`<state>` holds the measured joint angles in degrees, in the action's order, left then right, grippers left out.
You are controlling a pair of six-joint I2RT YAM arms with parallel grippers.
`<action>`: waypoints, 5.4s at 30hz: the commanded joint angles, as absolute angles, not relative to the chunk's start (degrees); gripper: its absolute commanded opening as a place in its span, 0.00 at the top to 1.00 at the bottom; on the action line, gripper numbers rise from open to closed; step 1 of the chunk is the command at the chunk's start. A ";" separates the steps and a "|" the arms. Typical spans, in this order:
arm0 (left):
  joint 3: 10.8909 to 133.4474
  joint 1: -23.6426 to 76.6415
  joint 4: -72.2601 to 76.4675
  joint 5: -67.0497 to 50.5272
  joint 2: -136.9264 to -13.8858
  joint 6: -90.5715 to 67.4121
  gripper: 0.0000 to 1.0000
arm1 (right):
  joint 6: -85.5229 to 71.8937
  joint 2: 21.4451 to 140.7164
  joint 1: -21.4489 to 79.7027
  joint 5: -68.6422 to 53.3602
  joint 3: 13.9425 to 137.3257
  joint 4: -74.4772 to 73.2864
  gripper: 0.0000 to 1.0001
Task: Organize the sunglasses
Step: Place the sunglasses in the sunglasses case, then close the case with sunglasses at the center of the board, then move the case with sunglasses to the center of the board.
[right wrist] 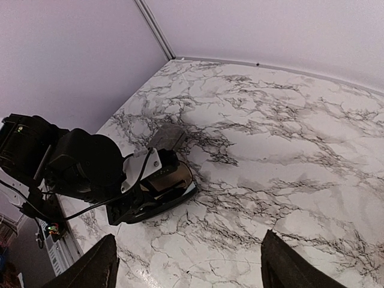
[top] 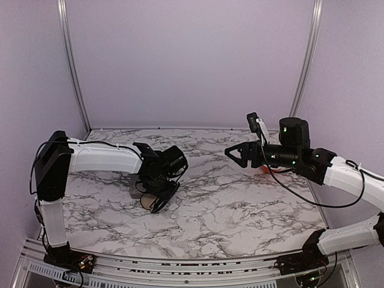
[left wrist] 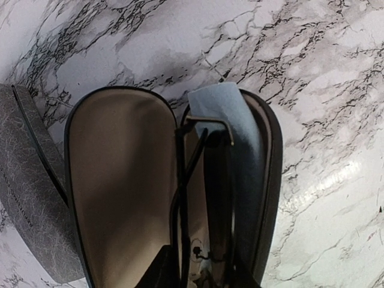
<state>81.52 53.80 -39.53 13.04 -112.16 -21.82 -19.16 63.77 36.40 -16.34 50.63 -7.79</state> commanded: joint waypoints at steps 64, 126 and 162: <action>67.22 37.09 -29.47 -1.04 -102.55 -14.95 0.79 | -22.89 107.10 52.98 -14.47 59.39 6.94 0.63; 72.83 46.93 -27.48 -6.74 -105.46 -19.81 0.82 | -25.29 121.36 53.36 -22.29 76.26 9.58 0.92; 78.54 56.83 -25.50 -3.06 -104.74 -24.31 0.82 | -16.93 88.44 43.52 -8.33 58.68 -5.15 0.81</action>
<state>77.71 56.58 -26.11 -5.30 -105.73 -24.47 -19.40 92.14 43.83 -13.06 59.59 -3.57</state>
